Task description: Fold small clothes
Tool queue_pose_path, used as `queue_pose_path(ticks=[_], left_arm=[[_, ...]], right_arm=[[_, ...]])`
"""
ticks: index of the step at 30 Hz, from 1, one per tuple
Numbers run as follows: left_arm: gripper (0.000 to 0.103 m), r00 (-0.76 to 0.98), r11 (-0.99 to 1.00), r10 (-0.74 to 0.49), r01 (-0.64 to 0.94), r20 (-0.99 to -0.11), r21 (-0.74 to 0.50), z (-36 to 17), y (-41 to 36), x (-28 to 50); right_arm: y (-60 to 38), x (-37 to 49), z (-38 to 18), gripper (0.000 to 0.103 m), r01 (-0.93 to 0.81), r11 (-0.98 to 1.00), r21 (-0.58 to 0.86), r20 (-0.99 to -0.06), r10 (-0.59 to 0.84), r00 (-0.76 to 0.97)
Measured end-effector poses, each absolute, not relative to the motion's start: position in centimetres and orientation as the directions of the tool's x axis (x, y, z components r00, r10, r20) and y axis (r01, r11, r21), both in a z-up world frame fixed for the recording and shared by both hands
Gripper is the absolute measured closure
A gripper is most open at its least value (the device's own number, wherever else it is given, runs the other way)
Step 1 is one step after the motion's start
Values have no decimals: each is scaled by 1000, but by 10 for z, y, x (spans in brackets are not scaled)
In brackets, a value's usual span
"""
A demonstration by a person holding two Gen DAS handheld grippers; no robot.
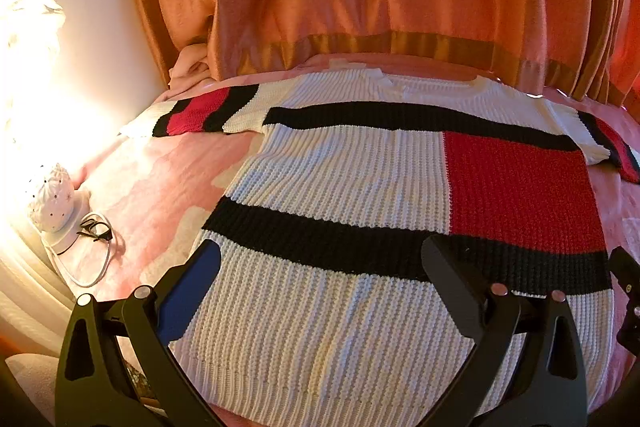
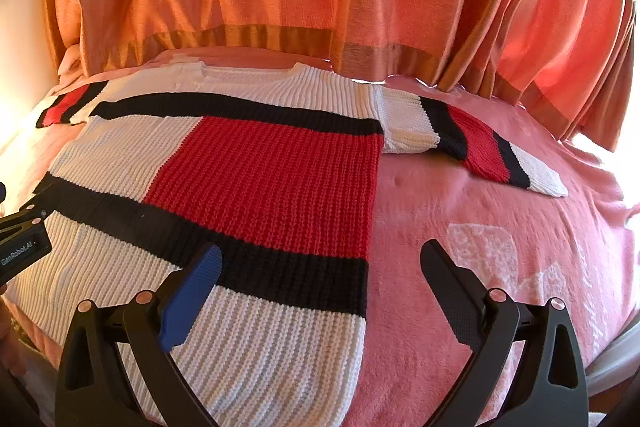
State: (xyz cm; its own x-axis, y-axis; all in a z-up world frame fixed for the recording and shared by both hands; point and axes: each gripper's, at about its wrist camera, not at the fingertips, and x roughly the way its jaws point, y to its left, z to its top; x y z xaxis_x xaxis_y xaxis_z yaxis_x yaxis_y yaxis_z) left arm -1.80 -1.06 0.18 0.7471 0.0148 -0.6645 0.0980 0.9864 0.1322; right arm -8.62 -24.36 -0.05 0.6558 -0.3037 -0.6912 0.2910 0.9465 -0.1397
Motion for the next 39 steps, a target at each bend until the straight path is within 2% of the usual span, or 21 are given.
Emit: queue_pose_path(ticks=[39], left_arm=[[5,746,986,23,93,-666,138,-1,-8,-17]], right_arm=[[-243,-86,-3,5,290,947,-141,-691,-303,656]])
